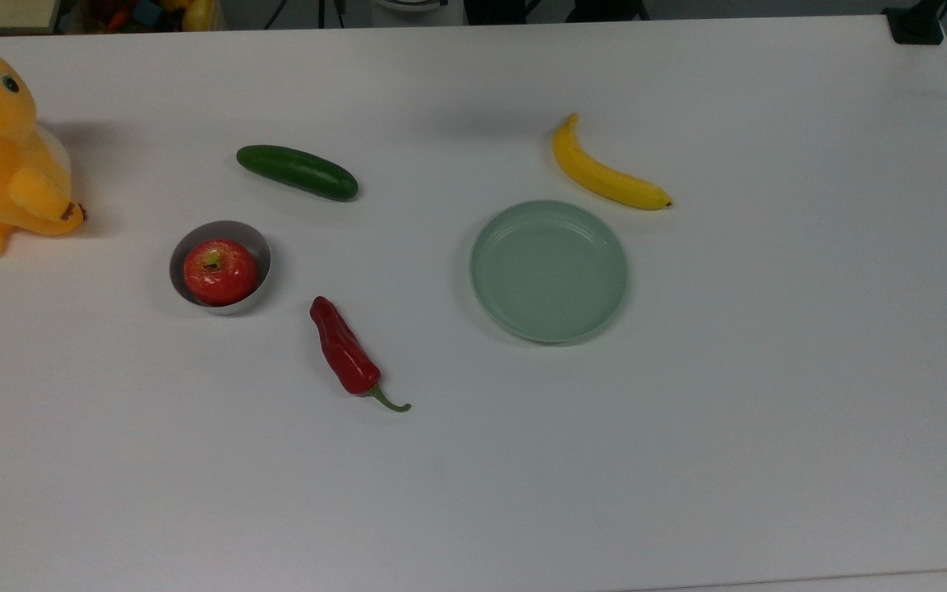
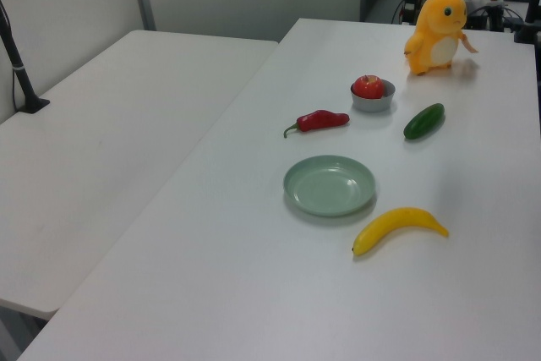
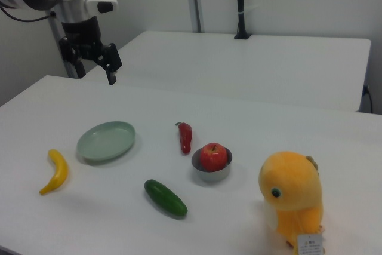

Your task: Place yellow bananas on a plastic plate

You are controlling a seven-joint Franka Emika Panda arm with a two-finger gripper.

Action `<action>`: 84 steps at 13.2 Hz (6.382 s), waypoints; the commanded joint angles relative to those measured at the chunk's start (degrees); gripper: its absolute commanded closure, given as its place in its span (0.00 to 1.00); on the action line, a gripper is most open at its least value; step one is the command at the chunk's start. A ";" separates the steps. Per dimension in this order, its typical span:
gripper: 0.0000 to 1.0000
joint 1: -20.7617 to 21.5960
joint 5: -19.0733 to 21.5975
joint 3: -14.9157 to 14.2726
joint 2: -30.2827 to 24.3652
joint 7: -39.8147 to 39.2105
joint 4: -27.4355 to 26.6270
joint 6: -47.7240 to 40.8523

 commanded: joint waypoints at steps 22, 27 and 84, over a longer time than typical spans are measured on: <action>0.00 5.31 3.31 -1.50 -1.83 -17.60 -6.93 -6.08; 0.00 12.17 3.31 -1.41 -1.48 -17.07 -11.34 -4.24; 1.00 17.98 -2.32 -4.05 26.03 11.58 -3.78 28.46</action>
